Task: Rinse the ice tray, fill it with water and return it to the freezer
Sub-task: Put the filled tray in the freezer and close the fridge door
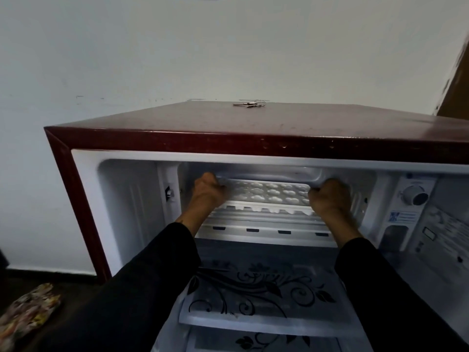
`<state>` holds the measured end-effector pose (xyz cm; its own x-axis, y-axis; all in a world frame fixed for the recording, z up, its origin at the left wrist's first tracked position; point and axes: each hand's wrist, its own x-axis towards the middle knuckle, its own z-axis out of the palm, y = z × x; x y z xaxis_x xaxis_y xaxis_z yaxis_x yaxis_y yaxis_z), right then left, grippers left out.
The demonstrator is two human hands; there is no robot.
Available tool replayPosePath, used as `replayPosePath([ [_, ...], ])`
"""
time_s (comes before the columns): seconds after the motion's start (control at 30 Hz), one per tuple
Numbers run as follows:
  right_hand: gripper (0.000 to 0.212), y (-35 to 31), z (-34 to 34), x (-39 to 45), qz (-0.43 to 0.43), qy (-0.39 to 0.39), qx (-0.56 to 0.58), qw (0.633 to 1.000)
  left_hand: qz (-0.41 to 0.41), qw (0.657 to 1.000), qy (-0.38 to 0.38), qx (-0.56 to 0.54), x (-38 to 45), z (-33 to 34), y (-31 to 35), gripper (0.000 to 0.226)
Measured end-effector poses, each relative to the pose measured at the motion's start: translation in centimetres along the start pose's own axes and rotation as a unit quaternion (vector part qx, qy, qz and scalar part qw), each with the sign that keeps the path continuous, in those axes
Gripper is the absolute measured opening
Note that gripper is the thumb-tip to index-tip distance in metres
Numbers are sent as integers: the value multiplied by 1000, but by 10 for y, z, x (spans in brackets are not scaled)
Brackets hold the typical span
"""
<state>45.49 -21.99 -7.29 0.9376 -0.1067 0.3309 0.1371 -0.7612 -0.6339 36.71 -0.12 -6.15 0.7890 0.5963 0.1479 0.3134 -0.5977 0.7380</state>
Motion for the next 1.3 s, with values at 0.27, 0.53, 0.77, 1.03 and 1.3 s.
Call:
replayPosePath([
  [0.27,33,3,8,2,20,-3,-5,1000,-10,999,-24,34,-1,2,-4,42],
  [0.53,31,-12,-30,-30,-27,18,-38,999,23,993,-35,114,-47,-21,20,29],
  [0.77,28,-29,-98,-99,-28,-54,-24,998,73,995,-51,54,-138,-58,28,40],
  [1.03,30,-14,-178,-233,-50,72,55,995,127,991,-38,-26,-268,-96,32,36],
  [1.3,46,42,-271,-347,-56,164,74,982,181,975,-65,-108,-390,-95,62,41],
])
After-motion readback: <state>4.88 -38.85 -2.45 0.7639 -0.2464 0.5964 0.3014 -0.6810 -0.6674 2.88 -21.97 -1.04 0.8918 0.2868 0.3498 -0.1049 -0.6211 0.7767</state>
